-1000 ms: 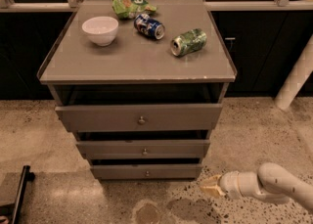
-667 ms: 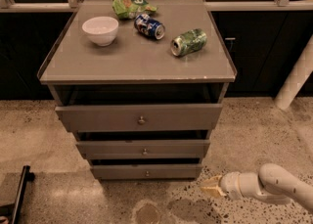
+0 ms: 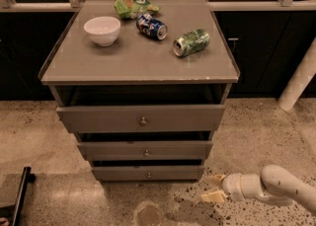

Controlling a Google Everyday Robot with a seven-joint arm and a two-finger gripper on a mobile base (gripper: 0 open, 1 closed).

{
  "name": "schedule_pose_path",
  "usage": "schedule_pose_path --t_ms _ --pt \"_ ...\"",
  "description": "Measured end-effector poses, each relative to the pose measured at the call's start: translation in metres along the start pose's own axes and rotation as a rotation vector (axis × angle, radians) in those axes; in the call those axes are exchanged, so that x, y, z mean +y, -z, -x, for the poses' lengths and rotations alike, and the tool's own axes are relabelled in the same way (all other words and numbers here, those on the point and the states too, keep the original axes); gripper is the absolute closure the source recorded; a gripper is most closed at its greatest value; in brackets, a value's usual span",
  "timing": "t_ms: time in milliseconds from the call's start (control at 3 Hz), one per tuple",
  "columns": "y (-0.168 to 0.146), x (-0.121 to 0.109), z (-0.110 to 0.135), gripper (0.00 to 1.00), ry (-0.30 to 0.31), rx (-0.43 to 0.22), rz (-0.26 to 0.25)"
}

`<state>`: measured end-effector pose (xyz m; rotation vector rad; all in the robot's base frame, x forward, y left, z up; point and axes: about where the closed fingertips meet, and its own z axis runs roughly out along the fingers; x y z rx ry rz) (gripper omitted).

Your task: Close middle drawer

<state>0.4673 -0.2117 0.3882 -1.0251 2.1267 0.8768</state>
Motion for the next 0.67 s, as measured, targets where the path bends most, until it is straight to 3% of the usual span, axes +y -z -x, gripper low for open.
schedule_pose_path --t_ms 333,667 --pt "-0.0001 0.0 0.0 0.0 0.0 0.0 0.0" --pt "-0.0001 0.0001 0.0 0.0 0.0 0.0 0.0"
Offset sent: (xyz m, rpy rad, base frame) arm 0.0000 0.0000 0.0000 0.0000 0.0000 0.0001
